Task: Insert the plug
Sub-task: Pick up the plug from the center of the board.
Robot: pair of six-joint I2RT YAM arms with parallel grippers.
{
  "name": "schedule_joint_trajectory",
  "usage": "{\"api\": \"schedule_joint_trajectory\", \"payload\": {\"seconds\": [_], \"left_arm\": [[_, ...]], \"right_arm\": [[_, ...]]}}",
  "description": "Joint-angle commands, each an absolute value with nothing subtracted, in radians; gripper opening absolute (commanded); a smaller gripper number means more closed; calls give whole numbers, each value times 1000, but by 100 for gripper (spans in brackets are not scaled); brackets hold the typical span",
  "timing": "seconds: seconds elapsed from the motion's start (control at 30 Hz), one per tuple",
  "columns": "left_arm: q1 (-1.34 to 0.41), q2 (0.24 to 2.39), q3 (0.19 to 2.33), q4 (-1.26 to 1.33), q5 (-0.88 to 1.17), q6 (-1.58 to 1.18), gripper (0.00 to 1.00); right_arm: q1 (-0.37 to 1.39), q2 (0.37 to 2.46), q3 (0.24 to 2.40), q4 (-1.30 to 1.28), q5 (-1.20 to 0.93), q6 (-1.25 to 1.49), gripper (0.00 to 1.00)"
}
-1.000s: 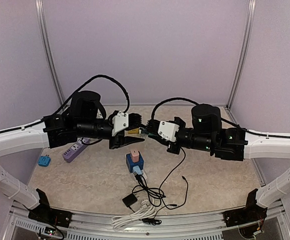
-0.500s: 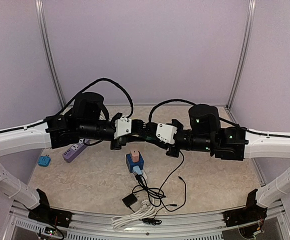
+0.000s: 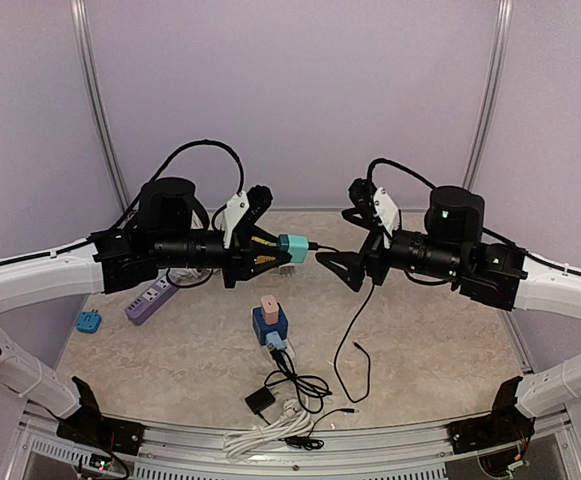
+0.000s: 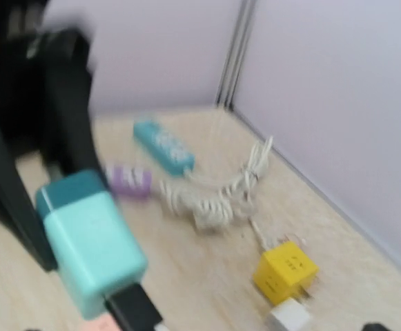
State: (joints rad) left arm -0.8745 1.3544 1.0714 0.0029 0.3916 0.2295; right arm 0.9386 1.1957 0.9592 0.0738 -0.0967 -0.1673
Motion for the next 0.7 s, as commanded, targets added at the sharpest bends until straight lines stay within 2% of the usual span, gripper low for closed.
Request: {"api": "schedule_joint_trajectory", "payload": {"seconds": [0.0, 0.13, 0.3, 0.5, 0.6, 0.67], "left_arm": [[-822, 1390, 1052, 175, 536, -167, 0], [-814, 1425, 1049, 254, 593, -238, 0], [-813, 1423, 1028, 313, 616, -188, 0], [-814, 1410, 1010, 324, 621, -171, 0], [-813, 1408, 1004, 325, 622, -167, 0], [-813, 1408, 1002, 329, 621, -171, 0]], "right_arm": [[895, 1136, 872, 302, -302, 259, 100], [873, 1137, 840, 404, -330, 413, 100], [871, 1201, 883, 322, -372, 323, 96], [833, 1306, 925, 373, -503, 353, 74], [803, 1328, 907, 445, -536, 400, 53], [798, 1345, 911, 469, -563, 407, 50]]}}
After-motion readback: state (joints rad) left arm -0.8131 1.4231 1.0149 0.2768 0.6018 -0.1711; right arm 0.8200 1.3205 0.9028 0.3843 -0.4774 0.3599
